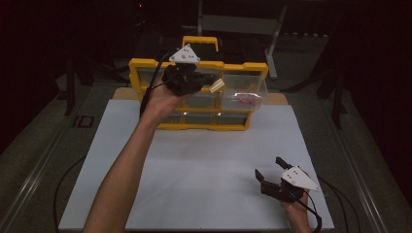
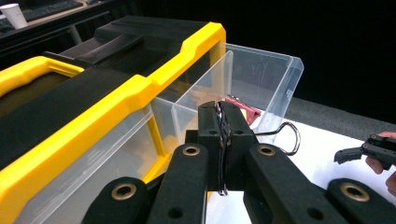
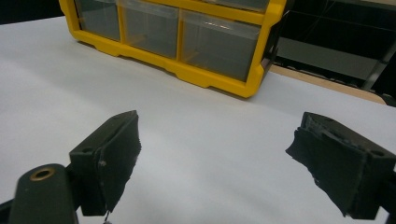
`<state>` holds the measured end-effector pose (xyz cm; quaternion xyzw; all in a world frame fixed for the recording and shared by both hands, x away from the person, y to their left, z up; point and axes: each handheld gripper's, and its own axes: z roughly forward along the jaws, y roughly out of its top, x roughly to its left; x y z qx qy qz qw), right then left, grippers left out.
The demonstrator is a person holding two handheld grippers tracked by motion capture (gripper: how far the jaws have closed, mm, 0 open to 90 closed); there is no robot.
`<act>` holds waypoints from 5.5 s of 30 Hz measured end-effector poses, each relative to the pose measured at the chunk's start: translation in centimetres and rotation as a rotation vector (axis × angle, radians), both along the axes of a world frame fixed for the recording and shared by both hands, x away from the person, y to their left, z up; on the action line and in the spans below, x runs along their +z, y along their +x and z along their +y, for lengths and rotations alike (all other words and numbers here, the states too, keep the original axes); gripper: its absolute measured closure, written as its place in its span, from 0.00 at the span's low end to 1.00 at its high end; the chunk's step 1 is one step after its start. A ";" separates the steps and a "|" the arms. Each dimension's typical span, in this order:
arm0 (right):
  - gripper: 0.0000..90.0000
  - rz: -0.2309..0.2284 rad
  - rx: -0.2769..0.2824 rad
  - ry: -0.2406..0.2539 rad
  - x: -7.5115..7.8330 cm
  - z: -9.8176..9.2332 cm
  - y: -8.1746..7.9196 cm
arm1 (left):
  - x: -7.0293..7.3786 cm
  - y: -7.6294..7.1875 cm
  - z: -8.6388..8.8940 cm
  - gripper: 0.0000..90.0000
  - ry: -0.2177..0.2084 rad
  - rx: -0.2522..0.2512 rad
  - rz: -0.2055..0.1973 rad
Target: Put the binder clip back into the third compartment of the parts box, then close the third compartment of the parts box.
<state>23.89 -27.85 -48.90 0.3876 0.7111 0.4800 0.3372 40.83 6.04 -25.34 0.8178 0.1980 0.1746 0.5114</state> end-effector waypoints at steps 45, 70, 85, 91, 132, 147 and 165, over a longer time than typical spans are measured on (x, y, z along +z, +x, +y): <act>0.15 0.001 -0.007 0.008 0.0 -0.1 0.0 | 3.0 1.1 -3.2 0.99 -0.015 -0.002 -0.042; 0.15 -0.002 -0.009 0.008 0.1 -0.2 0.0 | 3.0 1.2 -4.6 0.99 0.016 -0.007 -0.034; 0.15 -0.002 -0.005 0.007 0.1 -0.1 0.0 | 2.6 1.5 -3.8 0.18 0.027 0.026 0.066; 0.15 -0.003 -0.003 0.005 0.0 0.0 0.0 | 2.5 1.1 -3.5 0.17 0.059 0.006 0.067; 0.15 0.001 -0.002 0.002 0.0 0.0 0.0 | 1.1 -0.2 -1.4 0.17 0.152 -0.062 0.082; 0.15 0.000 -0.004 0.002 0.0 0.0 0.0 | -0.1 -1.7 -0.9 0.34 0.137 -0.108 0.081; 0.15 -0.001 -0.006 -0.001 0.0 0.1 0.0 | -2.7 -2.9 -1.2 0.51 0.131 -0.125 0.122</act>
